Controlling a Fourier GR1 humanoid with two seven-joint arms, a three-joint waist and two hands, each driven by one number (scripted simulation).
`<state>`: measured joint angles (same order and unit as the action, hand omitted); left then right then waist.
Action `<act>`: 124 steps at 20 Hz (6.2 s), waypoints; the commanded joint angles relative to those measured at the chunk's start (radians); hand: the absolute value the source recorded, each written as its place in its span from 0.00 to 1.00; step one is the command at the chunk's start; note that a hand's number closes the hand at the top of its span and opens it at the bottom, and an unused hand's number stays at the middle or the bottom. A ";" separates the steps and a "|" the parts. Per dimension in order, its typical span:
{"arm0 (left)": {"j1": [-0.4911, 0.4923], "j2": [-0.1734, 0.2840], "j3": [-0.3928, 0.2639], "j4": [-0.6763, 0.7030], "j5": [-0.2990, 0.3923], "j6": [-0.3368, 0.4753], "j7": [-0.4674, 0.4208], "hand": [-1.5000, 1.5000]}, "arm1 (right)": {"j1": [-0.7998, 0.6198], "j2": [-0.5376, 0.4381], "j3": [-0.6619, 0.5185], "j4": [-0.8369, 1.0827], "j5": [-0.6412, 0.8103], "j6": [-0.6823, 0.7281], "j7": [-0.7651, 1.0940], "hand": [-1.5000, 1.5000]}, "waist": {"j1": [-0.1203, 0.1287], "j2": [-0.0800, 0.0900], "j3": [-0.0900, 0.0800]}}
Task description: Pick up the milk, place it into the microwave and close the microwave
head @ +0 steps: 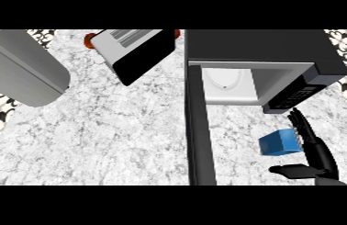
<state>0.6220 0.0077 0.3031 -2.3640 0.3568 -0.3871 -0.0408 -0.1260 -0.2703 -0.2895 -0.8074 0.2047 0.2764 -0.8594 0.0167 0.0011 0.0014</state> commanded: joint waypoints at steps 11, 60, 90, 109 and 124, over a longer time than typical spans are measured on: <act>0.036 0.003 0.043 -0.079 0.085 -0.006 -0.005 0.00 | -0.097 -0.003 0.065 0.210 0.073 -0.083 -0.311 1.00 | 0.002 -0.001 0.001; -0.034 0.070 0.228 0.081 0.223 -0.135 0.008 0.00 | -0.648 0.147 0.109 0.197 0.196 -0.577 0.337 1.00 | 0.024 0.010 0.000; -0.165 0.066 0.167 0.138 0.089 -0.137 0.025 0.00 | -0.851 -0.059 0.064 0.706 0.369 -1.184 0.346 0.00 | 0.110 0.060 0.004; -0.208 0.071 0.042 0.215 0.025 -0.253 0.001 0.00 | -0.906 -0.010 -0.046 0.676 0.236 -0.755 0.112 0.00 | 0.085 0.043 0.003; -0.212 -0.007 -0.166 0.153 -0.060 -0.243 0.070 1.00 | -0.778 0.042 -0.175 0.684 0.069 -0.384 -0.009 0.00 | 0.019 0.014 0.001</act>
<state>0.4173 0.0142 0.1853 -2.2161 0.3090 -0.6295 0.0119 -0.9238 -0.2179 -0.4412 -0.1315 0.3073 -0.2234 -0.8702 0.0490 0.0199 0.0032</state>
